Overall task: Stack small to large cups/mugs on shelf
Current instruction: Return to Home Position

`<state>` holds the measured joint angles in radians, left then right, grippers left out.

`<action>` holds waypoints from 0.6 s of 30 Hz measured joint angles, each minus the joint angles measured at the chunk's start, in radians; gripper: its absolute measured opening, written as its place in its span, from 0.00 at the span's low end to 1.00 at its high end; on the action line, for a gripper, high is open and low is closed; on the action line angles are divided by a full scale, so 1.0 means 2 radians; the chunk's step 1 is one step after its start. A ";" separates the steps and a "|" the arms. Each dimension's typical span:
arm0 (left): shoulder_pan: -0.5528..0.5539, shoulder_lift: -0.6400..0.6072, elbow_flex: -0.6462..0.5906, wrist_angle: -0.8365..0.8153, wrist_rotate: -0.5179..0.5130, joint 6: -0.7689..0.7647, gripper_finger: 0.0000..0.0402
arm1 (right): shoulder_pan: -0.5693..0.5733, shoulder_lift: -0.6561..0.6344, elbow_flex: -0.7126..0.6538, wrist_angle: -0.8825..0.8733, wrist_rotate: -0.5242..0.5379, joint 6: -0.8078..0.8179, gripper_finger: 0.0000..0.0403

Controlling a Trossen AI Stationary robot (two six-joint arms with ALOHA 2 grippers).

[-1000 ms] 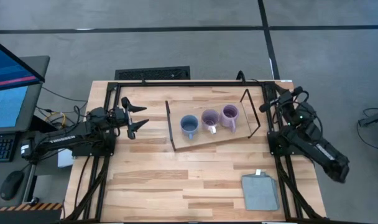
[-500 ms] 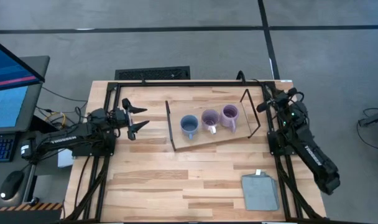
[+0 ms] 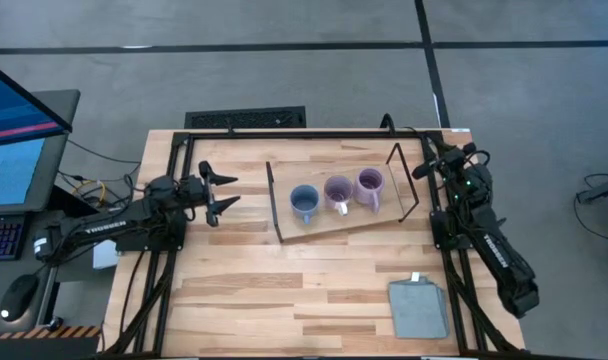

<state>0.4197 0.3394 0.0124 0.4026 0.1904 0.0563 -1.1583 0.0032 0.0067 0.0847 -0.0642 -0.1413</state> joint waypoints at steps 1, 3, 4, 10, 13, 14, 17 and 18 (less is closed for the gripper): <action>0.002 0.000 0.000 -0.006 0.006 0.000 0.64 | -0.002 0.000 0.000 -0.003 -0.001 0.001 0.38; 0.004 0.000 0.000 -0.010 0.019 0.000 0.64 | -0.005 0.001 0.000 -0.003 -0.001 0.004 0.38; 0.004 0.000 0.000 -0.010 0.026 0.000 0.64 | -0.006 0.001 0.000 -0.003 -0.001 0.006 0.38; 0.004 0.000 0.000 0.011 0.034 -0.006 0.64 | -0.008 0.001 0.000 -0.010 -0.001 0.014 0.38; 0.004 0.000 -0.001 0.031 0.038 -0.002 0.64 | -0.008 0.001 0.000 -0.010 -0.001 0.014 0.38; 0.004 0.000 -0.001 0.037 0.038 -0.002 0.64 | -0.008 0.001 0.000 -0.010 -0.001 0.014 0.38; 0.004 0.000 -0.001 0.047 0.038 -0.003 0.64 | -0.008 0.001 0.000 -0.010 0.000 0.014 0.38; 0.004 0.000 -0.001 0.050 0.038 -0.006 0.64 | -0.008 0.001 0.000 -0.010 0.000 0.013 0.38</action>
<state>0.4282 0.3393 0.0101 0.5033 0.2672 0.0433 -1.1744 0.0052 0.0059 0.0639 -0.0647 -0.1161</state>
